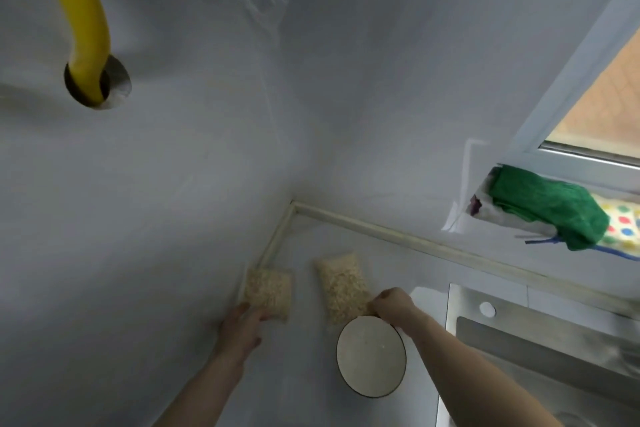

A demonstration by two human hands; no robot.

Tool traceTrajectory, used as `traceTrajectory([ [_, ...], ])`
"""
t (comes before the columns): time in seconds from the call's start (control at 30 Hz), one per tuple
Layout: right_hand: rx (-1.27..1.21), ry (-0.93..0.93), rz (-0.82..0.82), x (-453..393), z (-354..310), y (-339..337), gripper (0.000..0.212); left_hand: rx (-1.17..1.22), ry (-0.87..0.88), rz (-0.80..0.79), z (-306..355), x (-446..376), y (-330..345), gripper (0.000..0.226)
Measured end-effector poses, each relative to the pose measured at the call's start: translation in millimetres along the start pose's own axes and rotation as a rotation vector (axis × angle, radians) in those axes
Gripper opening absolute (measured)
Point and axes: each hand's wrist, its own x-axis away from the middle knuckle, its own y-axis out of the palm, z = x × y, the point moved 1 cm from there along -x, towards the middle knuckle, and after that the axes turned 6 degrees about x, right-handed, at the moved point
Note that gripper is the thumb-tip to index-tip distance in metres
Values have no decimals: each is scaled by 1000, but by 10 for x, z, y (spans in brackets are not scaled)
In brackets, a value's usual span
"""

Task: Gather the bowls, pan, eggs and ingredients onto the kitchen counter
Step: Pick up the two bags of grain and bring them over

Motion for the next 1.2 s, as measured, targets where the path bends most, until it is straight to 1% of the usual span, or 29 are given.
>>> traceTrajectory([
  [0.03,-31,-10,35,33,-36,-58,18,10,21,-4,-6,-2,4,28],
  [0.1,-114,-53,87,98,-115,-160,14,-34,127,60,-49,-46,6,40],
  [0.17,-203,-112,122,180,-227,-243,16,-82,237,123,-63,-27,6,50],
  [0.23,-279,-163,170,267,-316,-330,17,-180,341,141,-51,34,17,52],
  [0.3,-343,-225,212,330,-425,-380,17,-265,438,135,-17,76,26,48],
  [0.37,-393,-299,263,418,-527,-427,22,-296,467,133,65,100,0,34],
  [0.43,-456,-351,321,530,-602,-494,29,-331,455,104,123,22,-29,30],
  [0.5,-533,-362,374,698,-611,-569,23,-414,455,88,167,-19,-103,24],
  [0.57,-564,-371,448,840,-564,-661,16,-478,452,133,217,-84,-168,16],
  [0.63,-624,-342,536,1059,-453,-748,8,-484,492,154,323,-28,-208,14],
  [0.67,-675,-323,577,1156,-402,-796,8,-469,528,139,388,6,-197,14],
  [0.8,-848,-312,678,1732,-129,-916,21,-370,629,12,637,370,-51,23],
  [1.0,-971,-351,734,2452,303,-871,15,-319,871,-137,986,1177,33,26],
  [1.13,-999,-327,825,2910,646,-762,11,-367,1005,-281,1128,1683,117,26],
  [1.2,-1020,-311,894,3116,867,-720,9,-402,1027,-374,1143,1947,221,25],
])
